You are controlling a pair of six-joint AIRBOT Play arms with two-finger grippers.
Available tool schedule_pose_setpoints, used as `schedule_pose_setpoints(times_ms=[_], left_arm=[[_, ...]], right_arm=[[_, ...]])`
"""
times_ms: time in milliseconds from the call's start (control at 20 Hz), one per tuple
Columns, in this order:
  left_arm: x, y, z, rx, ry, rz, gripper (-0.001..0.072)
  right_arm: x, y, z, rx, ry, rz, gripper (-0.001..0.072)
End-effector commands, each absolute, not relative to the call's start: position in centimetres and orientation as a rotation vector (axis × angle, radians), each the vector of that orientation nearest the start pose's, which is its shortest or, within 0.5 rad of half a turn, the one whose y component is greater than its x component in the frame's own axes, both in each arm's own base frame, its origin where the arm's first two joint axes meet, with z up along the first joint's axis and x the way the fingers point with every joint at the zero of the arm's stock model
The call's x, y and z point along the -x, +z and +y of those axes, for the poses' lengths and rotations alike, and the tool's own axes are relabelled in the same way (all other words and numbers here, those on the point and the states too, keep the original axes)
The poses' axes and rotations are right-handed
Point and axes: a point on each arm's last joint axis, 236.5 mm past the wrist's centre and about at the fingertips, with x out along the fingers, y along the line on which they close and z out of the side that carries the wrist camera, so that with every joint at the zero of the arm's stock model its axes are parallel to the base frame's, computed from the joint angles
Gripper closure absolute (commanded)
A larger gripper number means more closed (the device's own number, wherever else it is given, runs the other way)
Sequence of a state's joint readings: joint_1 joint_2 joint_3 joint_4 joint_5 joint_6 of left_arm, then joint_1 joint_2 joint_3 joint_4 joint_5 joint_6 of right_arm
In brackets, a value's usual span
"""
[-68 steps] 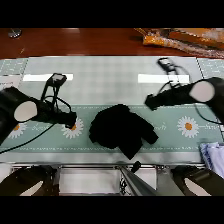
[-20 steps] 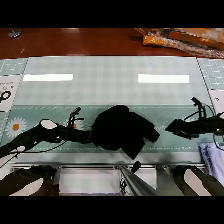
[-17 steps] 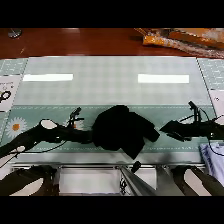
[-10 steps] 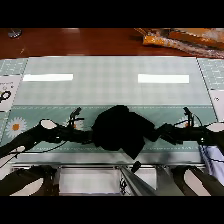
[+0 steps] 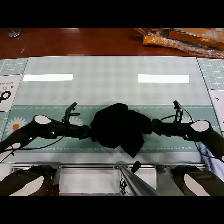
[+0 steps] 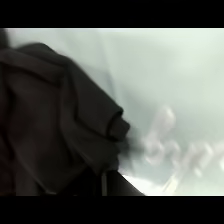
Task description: Fold the shirts.
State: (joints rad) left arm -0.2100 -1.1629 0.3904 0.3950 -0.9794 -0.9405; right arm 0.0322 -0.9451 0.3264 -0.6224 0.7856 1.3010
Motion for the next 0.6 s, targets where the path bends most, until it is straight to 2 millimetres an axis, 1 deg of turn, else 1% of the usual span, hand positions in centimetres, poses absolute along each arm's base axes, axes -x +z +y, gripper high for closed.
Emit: schedule_pose_setpoints(times_ms=[0,100,150,200,250,350,400,450,500,550], left_arm=[[-22.0,-4.3,-21.1,0.58,-0.806,1.35,0.0683],[-24.6,-0.5,-19.4,0.466,-0.801,1.239,0.0683],[-26.0,1.7,-18.4,0.416,-0.782,1.172,0.0683],[-27.5,4.4,-17.3,0.37,-0.752,1.095,0.0683],[-28.8,7.1,-16.2,0.331,-0.722,1.018,0.0683],[-31.0,13.3,-13.8,0.252,-0.655,0.85,0.0683],[-31.7,16.7,-12.7,0.212,-0.627,0.759,0.0683],[-32.2,20.0,-11.9,0.187,-0.604,0.678,0.0683],[-32.6,23.4,-11.1,0.16,-0.581,0.595,0.0683],[-32.7,26.5,-10.4,0.133,-0.562,0.524,0.0683]], right_arm=[[-28.0,-4.7,14.5,-0.632,0.346,1.163,0.068],[-30.9,-0.7,13.8,-0.482,0.39,1.078,0.0681],[-32.6,1.7,13.1,-0.4,0.397,1.021,0.0681],[-34.1,4.2,12.4,-0.337,0.392,0.965,0.0681],[-35.8,7.1,11.5,-0.277,0.374,0.897,0.0681],[-38.4,13.1,10.0,-0.185,0.333,0.76,0.0681],[-39.2,16.0,9.3,-0.147,0.317,0.697,0.0681],[-39.9,19.1,8.9,-0.114,0.307,0.632,0.0681],[-40.2,21.9,8.6,-0.091,0.301,0.575,0.0681],[-40.4,24.7,8.3,-0.069,0.295,0.517,0.0681]])
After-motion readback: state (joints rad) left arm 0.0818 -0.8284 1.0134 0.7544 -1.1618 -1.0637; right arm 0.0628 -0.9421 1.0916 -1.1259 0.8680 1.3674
